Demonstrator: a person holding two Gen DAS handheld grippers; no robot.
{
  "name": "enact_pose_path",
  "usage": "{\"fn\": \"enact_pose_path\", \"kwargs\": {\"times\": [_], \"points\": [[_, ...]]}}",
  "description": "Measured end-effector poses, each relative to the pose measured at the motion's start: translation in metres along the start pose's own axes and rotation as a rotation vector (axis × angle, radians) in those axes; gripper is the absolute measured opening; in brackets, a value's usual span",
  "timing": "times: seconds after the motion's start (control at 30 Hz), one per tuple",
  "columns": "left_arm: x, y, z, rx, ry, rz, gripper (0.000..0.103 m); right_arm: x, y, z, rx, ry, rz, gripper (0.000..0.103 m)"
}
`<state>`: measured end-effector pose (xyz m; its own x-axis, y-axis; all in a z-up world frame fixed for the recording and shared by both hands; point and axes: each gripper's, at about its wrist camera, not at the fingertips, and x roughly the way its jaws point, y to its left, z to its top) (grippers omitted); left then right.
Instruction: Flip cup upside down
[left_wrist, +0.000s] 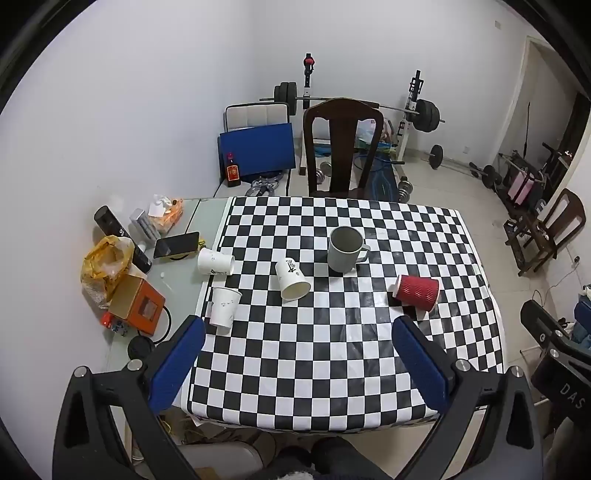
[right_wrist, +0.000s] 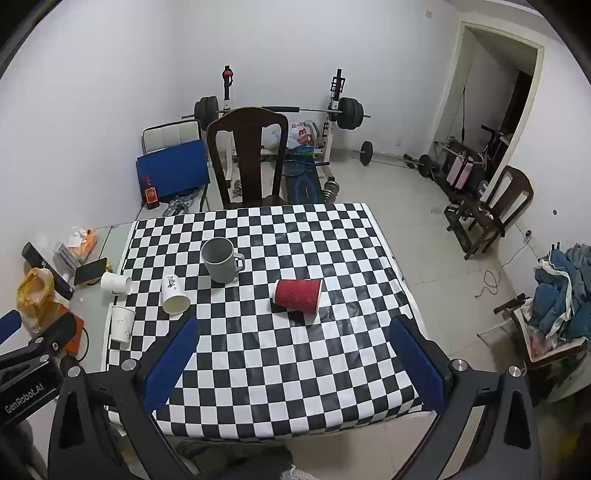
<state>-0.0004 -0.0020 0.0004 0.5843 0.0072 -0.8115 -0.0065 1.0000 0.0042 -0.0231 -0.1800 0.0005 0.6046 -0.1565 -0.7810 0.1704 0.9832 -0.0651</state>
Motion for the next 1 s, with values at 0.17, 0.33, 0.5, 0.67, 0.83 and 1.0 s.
{"fn": "enact_pose_path", "kwargs": {"times": [0.17,0.33,0.5,0.67,0.83,1.0], "points": [[-0.0005,0.0,0.0003,0.003,0.004,-0.007,0.103,0.0003,0.0004,0.0003,-0.002,0.012,0.003,0.103],[-0.0003,0.0004,0.0002,-0.001,0.005,-0.008,0.103,0.0006,0.0032,-0.0004,-0.007,0.01,-0.008,0.103],[0.0,0.0003,0.0006,0.005,0.006,-0.004,0.103,0.0007,0.0043,-0.0019,-0.008,0.013,-0.009,0.103],[0.0003,0.0003,0.0006,0.006,0.005,-0.003,0.103,0.0002,-0.0024,0.0026,-0.012,0.01,-0.006,0.103],[0.0003,0.0003,0.0006,0.007,0.005,-0.004,0.103,-0.0013,-0.0021,0.0034,-0.01,0.011,-0.009,0.103],[0.0,0.0001,0.0008,0.004,0.006,-0.004,0.103,-0.0025,-0.0027,0.0033,-0.01,0.006,-0.012,0.103]]}}
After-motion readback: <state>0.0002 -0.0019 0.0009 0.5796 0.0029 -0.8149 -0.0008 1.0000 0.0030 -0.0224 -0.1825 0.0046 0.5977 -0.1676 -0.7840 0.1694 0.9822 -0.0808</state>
